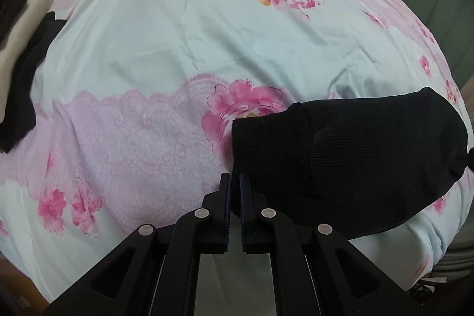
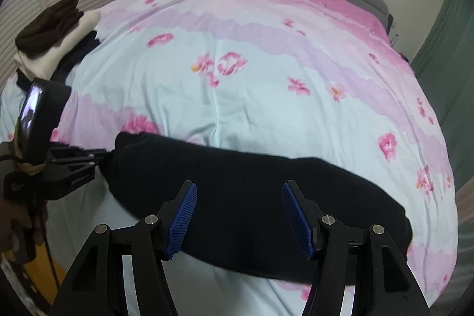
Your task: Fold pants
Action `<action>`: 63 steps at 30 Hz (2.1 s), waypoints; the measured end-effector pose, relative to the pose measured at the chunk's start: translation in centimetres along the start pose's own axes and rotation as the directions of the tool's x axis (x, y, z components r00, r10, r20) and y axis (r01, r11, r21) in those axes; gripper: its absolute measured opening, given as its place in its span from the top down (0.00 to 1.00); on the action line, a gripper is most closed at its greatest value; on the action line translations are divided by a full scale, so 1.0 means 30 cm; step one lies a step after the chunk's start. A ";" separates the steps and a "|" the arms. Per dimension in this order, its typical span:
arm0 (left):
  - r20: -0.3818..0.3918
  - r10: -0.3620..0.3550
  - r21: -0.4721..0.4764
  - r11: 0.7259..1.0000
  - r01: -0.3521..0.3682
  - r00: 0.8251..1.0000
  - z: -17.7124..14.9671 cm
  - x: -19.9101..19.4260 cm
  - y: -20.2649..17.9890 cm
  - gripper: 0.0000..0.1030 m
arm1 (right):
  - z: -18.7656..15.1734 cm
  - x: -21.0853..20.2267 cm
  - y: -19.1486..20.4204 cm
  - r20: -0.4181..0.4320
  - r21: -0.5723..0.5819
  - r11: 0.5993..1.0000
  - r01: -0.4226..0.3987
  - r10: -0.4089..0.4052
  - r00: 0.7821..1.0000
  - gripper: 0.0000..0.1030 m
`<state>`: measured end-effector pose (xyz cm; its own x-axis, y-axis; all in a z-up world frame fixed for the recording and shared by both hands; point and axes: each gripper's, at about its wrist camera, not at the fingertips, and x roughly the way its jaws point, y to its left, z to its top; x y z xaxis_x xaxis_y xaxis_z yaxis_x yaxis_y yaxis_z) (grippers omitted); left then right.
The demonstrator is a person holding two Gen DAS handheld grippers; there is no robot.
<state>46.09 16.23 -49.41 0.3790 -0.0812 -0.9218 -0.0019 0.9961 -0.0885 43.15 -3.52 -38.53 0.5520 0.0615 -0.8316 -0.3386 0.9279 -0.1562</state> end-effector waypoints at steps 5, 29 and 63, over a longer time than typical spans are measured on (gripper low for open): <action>0.065 0.000 -0.028 1.000 0.002 0.998 0.012 -0.120 0.018 0.79 | -0.007 -0.007 -0.002 -0.004 0.008 1.000 -0.018 0.018 1.000 0.41; 0.177 -0.056 0.253 0.967 0.010 0.983 0.027 -0.254 -0.510 0.18 | -0.282 -0.054 -0.520 -0.065 0.431 0.900 0.064 -0.039 0.997 0.31; 0.151 -0.100 0.361 0.932 0.040 0.983 -0.065 -0.158 -0.694 0.18 | -0.555 0.137 -0.894 -0.049 0.779 0.624 0.054 -0.024 0.998 0.84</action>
<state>42.54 -4.20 -43.93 0.5126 -0.1745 -0.8407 0.3474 0.9376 0.0172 41.81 -34.27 -46.64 0.5217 0.0208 -0.8529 0.4121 0.8692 0.2733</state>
